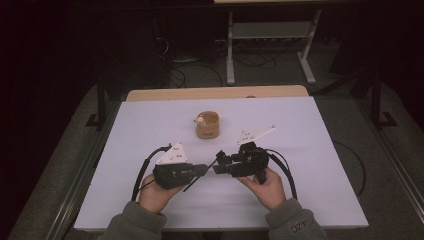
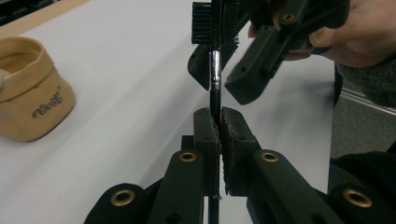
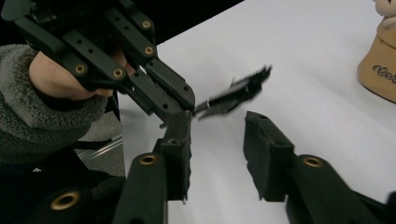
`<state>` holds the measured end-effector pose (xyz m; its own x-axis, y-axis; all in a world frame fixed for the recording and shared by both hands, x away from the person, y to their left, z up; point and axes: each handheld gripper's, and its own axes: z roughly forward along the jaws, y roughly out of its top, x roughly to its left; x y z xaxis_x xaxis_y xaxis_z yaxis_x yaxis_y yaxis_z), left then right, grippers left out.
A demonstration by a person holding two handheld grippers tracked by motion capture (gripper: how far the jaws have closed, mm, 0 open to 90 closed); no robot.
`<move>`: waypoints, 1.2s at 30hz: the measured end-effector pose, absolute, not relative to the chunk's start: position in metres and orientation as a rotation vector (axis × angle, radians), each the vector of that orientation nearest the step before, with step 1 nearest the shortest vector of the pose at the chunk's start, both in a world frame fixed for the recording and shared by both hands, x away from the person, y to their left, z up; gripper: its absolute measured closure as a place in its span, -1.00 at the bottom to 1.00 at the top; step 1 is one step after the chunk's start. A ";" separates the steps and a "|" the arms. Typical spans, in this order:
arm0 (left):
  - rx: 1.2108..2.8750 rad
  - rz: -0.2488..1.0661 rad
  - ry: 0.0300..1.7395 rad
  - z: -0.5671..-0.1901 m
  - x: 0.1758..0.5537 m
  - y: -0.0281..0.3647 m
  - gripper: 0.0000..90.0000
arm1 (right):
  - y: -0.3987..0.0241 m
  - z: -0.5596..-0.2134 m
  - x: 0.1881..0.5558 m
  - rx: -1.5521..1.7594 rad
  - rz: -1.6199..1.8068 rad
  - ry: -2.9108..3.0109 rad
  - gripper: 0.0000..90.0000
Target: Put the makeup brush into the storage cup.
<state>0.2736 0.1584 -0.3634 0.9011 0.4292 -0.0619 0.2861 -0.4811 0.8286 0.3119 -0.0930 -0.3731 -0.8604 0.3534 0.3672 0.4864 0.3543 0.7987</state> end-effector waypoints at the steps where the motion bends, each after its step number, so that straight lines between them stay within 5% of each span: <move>1: 2.122 0.194 0.499 -0.363 0.274 0.158 0.90 | -0.093 -0.373 0.312 -0.770 -1.533 -2.472 0.41; 13: 2.167 0.191 0.472 -0.368 0.272 0.148 0.91 | -0.093 -0.378 0.313 -0.722 -1.533 -2.353 0.86; 36: 2.207 0.242 0.588 -0.373 0.267 0.190 0.58 | -0.109 -0.361 0.326 -0.793 -1.423 -2.584 0.87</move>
